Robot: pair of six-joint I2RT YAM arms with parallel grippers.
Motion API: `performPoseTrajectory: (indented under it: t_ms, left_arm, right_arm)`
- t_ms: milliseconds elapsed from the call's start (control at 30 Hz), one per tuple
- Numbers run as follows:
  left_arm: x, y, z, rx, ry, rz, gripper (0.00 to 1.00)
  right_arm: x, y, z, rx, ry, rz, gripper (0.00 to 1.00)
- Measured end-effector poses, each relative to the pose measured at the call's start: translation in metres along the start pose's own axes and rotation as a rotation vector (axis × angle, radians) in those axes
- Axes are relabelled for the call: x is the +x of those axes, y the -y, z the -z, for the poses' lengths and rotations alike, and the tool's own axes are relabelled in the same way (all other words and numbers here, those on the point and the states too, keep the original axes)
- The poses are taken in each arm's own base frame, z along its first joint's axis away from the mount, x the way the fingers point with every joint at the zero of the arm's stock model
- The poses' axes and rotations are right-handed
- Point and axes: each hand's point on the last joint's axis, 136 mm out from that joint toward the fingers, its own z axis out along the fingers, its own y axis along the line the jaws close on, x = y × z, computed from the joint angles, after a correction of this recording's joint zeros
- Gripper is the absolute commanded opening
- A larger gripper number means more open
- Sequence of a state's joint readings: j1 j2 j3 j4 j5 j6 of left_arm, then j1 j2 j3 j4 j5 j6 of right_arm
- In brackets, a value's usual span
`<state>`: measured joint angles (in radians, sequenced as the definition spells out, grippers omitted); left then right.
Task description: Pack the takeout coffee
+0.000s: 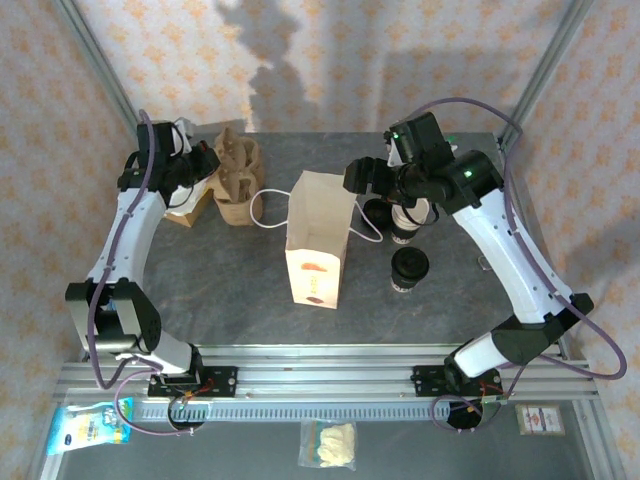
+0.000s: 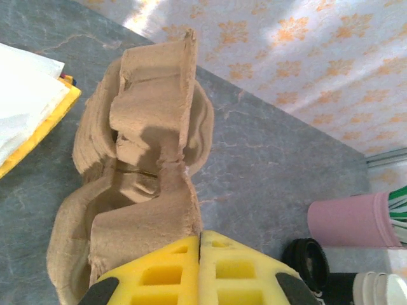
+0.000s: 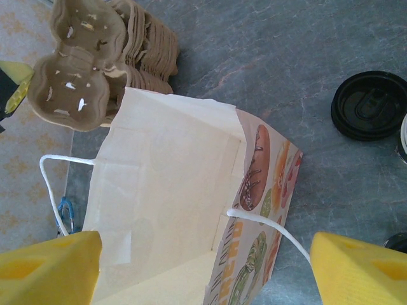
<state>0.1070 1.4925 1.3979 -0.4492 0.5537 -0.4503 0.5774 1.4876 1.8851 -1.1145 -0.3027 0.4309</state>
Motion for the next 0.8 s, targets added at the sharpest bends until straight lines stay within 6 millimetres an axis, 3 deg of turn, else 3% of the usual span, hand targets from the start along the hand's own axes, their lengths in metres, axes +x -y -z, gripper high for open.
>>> performPoseTrajectory:
  t_ms: [200, 433, 567, 633, 800]
  left_arm:
    - [0.007, 0.002, 0.005, 0.054, 0.024, 0.083, 0.0]
    - [0.027, -0.008, -0.002, 0.074, 0.013, 0.179, 0.0]
    - [0.024, -0.013, 0.0, 0.056, 0.029, 0.18, 0.0]
    - [0.023, -0.017, 0.001, 0.044, 0.035, 0.175, 0.1]
    - [0.023, -0.024, 0.002, 0.013, 0.035, 0.151, 0.22]
  right_arm:
    - [0.001, 0.001, -0.001, 0.002, -0.003, -0.004, 0.85]
    - [0.004, 0.004, -0.006, 0.012, -0.017, -0.01, 0.85]
    - [0.005, 0.005, -0.007, 0.013, -0.019, -0.011, 0.85]
    - [0.006, 0.006, -0.008, 0.016, -0.022, -0.015, 0.85]
    - [0.009, 0.007, -0.011, 0.018, -0.031, -0.023, 0.85]
